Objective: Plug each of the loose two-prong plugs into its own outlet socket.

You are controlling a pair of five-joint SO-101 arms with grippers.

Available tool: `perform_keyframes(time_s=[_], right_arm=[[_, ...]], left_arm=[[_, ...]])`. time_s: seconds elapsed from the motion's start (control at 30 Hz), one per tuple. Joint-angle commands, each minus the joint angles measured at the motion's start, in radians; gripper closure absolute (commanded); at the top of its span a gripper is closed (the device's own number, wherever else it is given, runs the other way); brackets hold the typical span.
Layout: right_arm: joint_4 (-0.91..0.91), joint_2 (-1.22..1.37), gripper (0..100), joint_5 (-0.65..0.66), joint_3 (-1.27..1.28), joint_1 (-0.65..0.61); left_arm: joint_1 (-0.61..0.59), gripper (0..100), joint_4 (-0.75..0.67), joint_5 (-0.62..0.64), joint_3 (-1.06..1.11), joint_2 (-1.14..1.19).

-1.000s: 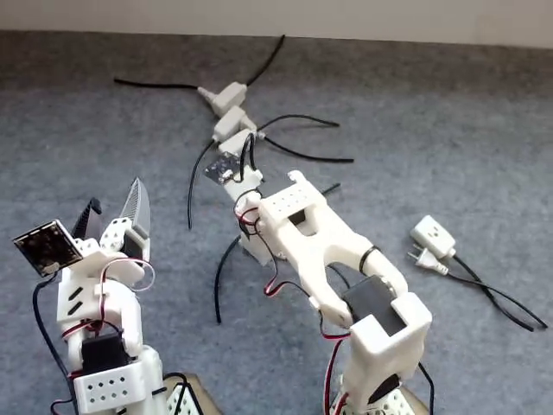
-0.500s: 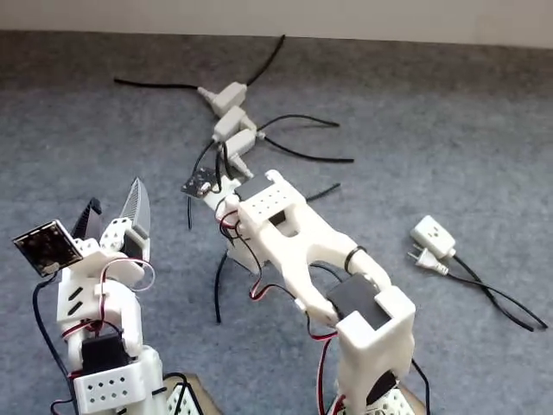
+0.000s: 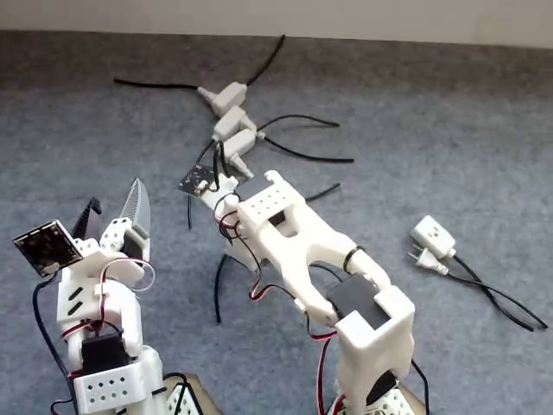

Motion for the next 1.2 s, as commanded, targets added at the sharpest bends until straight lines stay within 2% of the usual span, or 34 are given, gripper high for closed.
perform_keyframes(time_s=[0.0,0.23,0.37,0.47,0.67,1.07,1.17], right_arm=[[-0.013,0.033,82.4,0.009,-0.031,-0.002],[-0.013,0.084,82.7,0.005,-0.039,-0.002],[0.005,0.084,90.7,0.005,-0.041,-0.002],[0.041,0.084,88.5,0.006,-0.042,-0.002],[0.044,0.084,77.9,0.005,-0.042,-0.004],[0.044,0.085,78.0,0.005,-0.041,0.013],[0.044,0.085,83.1,0.003,-0.041,0.041]], left_arm=[[-0.007,73,-0.021,0.006,0.016,-0.010],[-0.007,73,-0.021,0.006,0.016,-0.010],[-0.007,73,-0.021,0.006,0.016,-0.010],[-0.007,73,-0.021,0.006,0.016,-0.010],[-0.007,73,-0.021,0.006,0.016,-0.010],[-0.007,73,-0.021,0.006,0.016,-0.010],[-0.007,73,-0.021,0.006,0.016,-0.010]])
